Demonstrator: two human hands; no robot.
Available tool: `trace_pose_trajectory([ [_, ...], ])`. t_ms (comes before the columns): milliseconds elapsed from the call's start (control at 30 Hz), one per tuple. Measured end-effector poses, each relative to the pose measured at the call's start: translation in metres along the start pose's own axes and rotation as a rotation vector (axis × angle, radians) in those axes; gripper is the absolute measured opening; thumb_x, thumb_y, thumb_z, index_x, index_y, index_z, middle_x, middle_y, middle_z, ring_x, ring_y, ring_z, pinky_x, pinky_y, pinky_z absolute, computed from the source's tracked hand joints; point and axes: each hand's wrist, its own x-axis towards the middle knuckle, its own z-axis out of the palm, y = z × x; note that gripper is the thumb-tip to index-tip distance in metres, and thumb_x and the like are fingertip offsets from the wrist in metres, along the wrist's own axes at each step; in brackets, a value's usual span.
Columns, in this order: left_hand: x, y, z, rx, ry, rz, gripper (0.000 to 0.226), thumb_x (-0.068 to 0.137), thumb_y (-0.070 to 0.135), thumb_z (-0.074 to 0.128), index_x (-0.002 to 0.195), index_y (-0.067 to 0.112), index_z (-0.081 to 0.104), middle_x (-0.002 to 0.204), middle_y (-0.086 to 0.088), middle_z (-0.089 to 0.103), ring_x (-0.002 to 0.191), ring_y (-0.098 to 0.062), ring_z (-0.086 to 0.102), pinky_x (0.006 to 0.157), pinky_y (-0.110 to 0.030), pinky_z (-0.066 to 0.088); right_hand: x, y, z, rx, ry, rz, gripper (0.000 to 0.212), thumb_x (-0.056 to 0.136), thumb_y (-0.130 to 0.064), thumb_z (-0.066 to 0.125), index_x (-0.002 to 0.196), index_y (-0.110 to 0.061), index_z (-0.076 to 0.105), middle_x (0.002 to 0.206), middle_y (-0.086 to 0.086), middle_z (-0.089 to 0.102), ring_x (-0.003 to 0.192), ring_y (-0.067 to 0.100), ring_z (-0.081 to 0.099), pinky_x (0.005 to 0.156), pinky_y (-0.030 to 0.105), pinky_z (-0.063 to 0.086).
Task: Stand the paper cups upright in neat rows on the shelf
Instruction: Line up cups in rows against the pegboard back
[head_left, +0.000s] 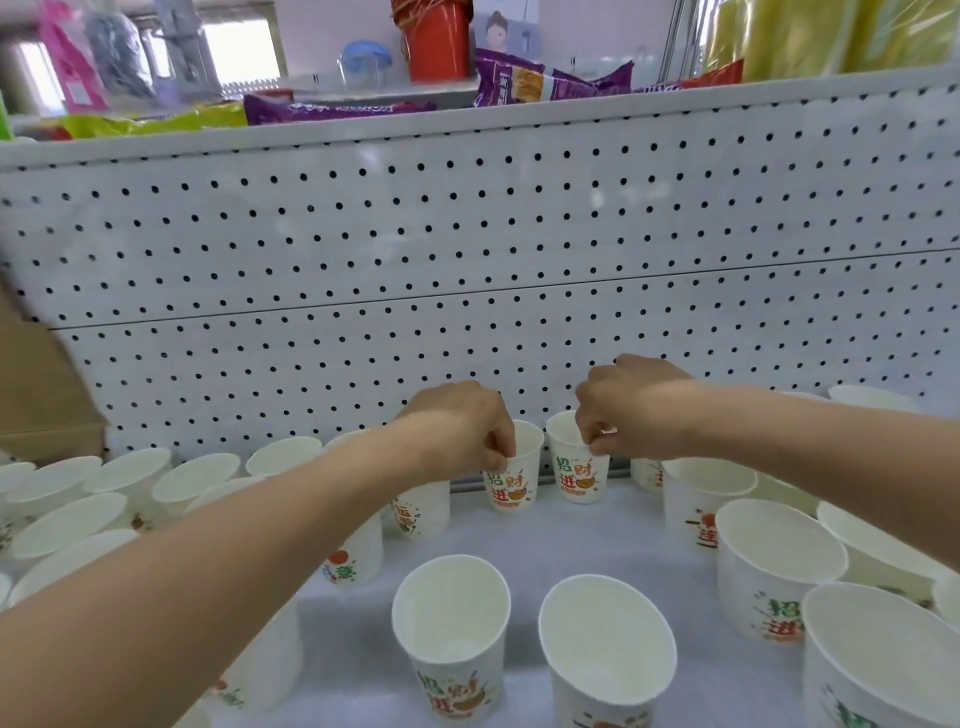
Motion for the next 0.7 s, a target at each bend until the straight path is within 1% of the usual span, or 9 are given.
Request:
trace_pose_trajectory([
  [100,0.003,0.008,-0.002,0.014,0.012,0.008,0.013,0.083,0.029,0.07,0.096,0.031,0.074,0.084,0.015,0.064,0.076,-0.01,0.059,0.057,-0.023,0.041,-0.004,0.002,-0.001,-0.092,0.0,-0.047,0.015,0.091,-0.035,0.054,0.091,-0.027,0.066,0.091,-0.005,0.06,0.082,0.016,0.049,0.056,0.023,0.022],
  [200,0.005,0.011,-0.003,0.031,0.021,0.017,0.012,0.084,0.028,0.069,0.095,0.031,0.073,0.084,0.014,0.062,0.08,-0.012,0.061,0.061,-0.025,0.043,-0.007,0.006,-0.002,-0.081,-0.038,-0.057,0.01,0.09,-0.033,0.055,0.093,-0.031,0.065,0.091,-0.007,0.059,0.086,0.016,0.05,0.068,0.024,0.029],
  [267,0.006,0.011,-0.003,0.034,0.024,0.019,0.011,0.085,0.029,0.069,0.095,0.031,0.073,0.086,0.014,0.064,0.081,-0.012,0.061,0.062,-0.025,0.044,-0.007,0.008,-0.001,-0.06,-0.058,-0.043,0.008,0.09,-0.034,0.057,0.093,-0.032,0.065,0.09,-0.008,0.056,0.088,0.016,0.049,0.072,0.026,0.031],
  [367,0.008,0.012,-0.003,0.039,0.026,0.02,0.012,0.084,0.03,0.069,0.096,0.032,0.072,0.085,0.015,0.063,0.081,-0.01,0.061,0.061,-0.025,0.044,-0.008,0.01,-0.001,-0.036,-0.087,-0.015,0.006,0.089,-0.036,0.058,0.091,-0.034,0.063,0.087,-0.009,0.052,0.089,0.018,0.048,0.079,0.03,0.04],
  [467,0.011,0.012,0.0,0.041,0.037,0.032,0.014,0.084,0.032,0.07,0.097,0.032,0.072,0.092,0.014,0.068,0.081,-0.009,0.061,0.057,-0.023,0.041,-0.009,0.011,0.0,-0.015,-0.088,0.008,0.005,0.088,-0.036,0.058,0.091,-0.034,0.062,0.09,-0.009,0.054,0.089,0.018,0.048,0.082,0.033,0.043],
  [533,0.012,0.011,0.001,0.038,0.03,0.03,0.02,0.083,0.035,0.071,0.102,0.032,0.071,0.098,0.014,0.068,0.084,-0.009,0.06,0.056,-0.022,0.04,-0.011,0.009,-0.001,0.0,-0.084,0.028,0.011,0.089,-0.042,0.057,0.096,-0.035,0.062,0.094,-0.01,0.054,0.087,0.016,0.046,0.079,0.029,0.041],
  [567,0.01,0.011,0.0,0.024,0.026,0.019,0.025,0.082,0.038,0.072,0.106,0.033,0.069,0.101,0.015,0.067,0.086,-0.008,0.059,0.058,-0.022,0.04,-0.014,0.007,-0.005,0.011,-0.074,0.042,0.016,0.088,-0.045,0.057,0.101,-0.036,0.061,0.096,-0.012,0.053,0.086,0.014,0.044,0.076,0.026,0.038],
  [633,0.001,0.011,-0.006,-0.039,0.066,0.01,0.033,0.081,0.044,0.071,0.112,0.034,0.066,0.105,0.017,0.064,0.089,-0.006,0.058,0.065,-0.024,0.045,-0.023,0.001,-0.016,0.037,-0.014,0.053,0.026,0.088,-0.051,0.055,0.109,-0.037,0.059,0.1,-0.014,0.052,0.087,0.011,0.044,0.075,0.024,0.034],
  [700,-0.019,0.012,-0.015,-0.189,0.126,0.036,0.032,0.081,0.047,0.07,0.11,0.033,0.067,0.101,0.018,0.066,0.087,-0.001,0.059,0.074,-0.025,0.05,-0.035,-0.009,-0.032,0.166,0.026,0.058,0.033,0.085,-0.058,0.055,0.111,-0.038,0.06,0.104,-0.017,0.056,0.09,0.006,0.049,0.079,0.024,0.04],
])
